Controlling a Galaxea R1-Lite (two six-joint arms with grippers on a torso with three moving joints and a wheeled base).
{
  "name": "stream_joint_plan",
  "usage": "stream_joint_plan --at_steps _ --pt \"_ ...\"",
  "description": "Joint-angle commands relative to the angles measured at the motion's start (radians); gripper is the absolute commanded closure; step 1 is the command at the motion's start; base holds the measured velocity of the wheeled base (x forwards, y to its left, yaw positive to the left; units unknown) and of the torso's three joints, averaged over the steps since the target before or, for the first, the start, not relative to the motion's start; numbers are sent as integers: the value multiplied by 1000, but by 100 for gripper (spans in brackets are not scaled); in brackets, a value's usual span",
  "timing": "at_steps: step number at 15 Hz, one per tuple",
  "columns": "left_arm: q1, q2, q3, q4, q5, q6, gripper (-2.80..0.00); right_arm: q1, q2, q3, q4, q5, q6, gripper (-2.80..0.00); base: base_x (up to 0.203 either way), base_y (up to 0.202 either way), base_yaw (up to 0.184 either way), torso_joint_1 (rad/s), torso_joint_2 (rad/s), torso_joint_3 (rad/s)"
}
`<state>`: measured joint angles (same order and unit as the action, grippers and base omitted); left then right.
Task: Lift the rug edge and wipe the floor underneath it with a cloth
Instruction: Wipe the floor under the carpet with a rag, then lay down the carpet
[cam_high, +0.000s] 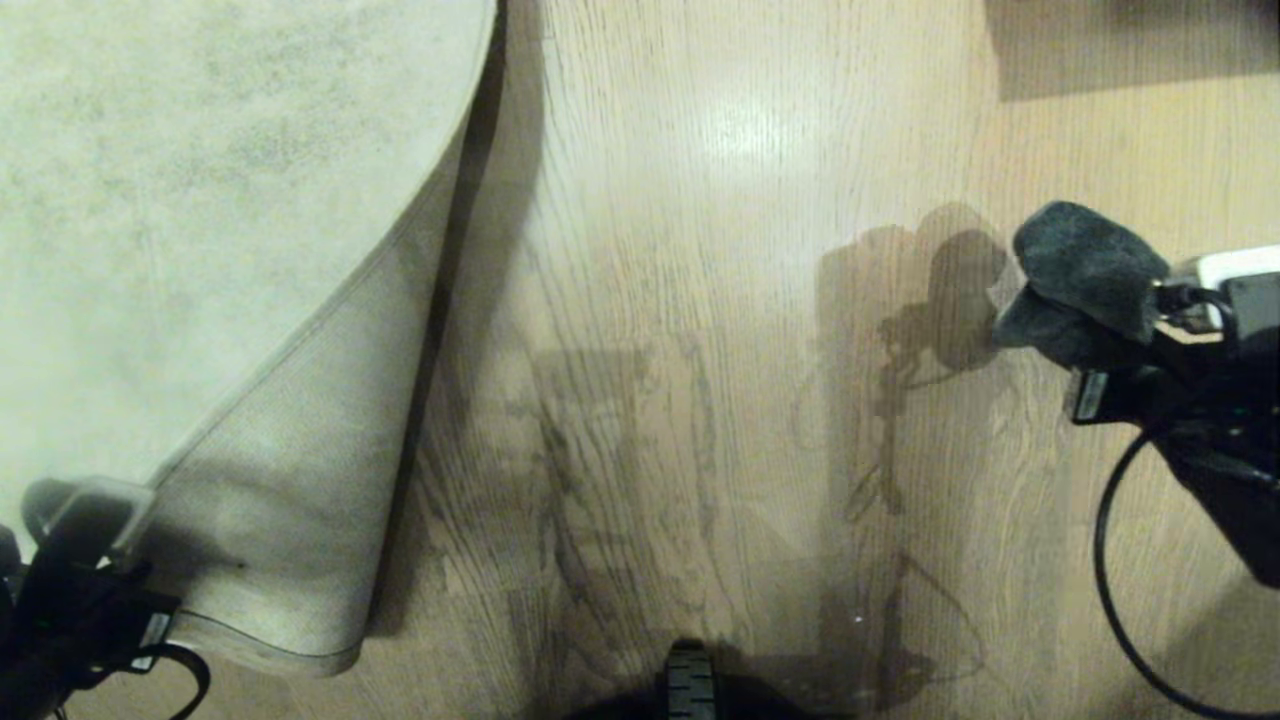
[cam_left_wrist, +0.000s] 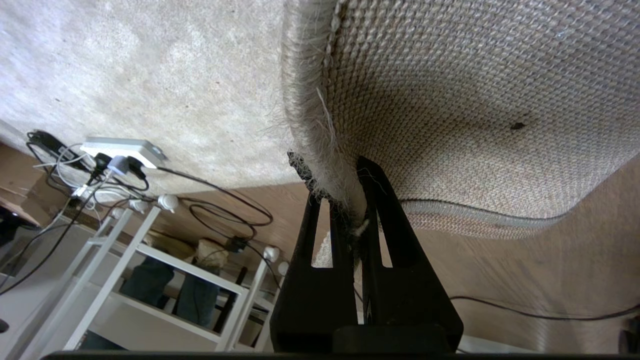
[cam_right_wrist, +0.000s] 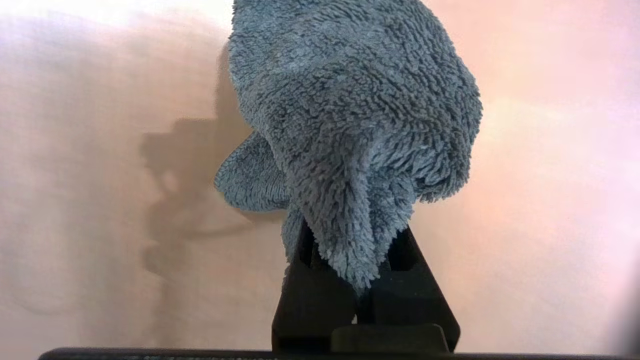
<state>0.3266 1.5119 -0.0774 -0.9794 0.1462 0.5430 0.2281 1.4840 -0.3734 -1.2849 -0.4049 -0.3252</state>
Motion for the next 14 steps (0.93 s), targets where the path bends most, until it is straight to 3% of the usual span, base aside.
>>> stream_joint_plan --at_steps 1,4,6,11,14 --pt "-1 1 -1 -5 0 4 0 -104 -207 143 -4 -4 -8 0 0 0 0 0 0 0" --pt "-19 2 1 -5 1 3 0 -178 -394 319 30 -5 -13 0 0 0 0 0 0 0" --pt "-27 2 1 -5 3 3 0 -192 -527 354 145 -2 -11 0 0 0 0 0 0 0" --pt "-27 2 1 -5 4 1 0 -197 -1004 368 675 13 35 0 0 0 0 0 0 0" --pt "-28 2 2 -2 4 2 0 -208 -1336 342 1043 62 48 0 0 0 0 0 0 0"
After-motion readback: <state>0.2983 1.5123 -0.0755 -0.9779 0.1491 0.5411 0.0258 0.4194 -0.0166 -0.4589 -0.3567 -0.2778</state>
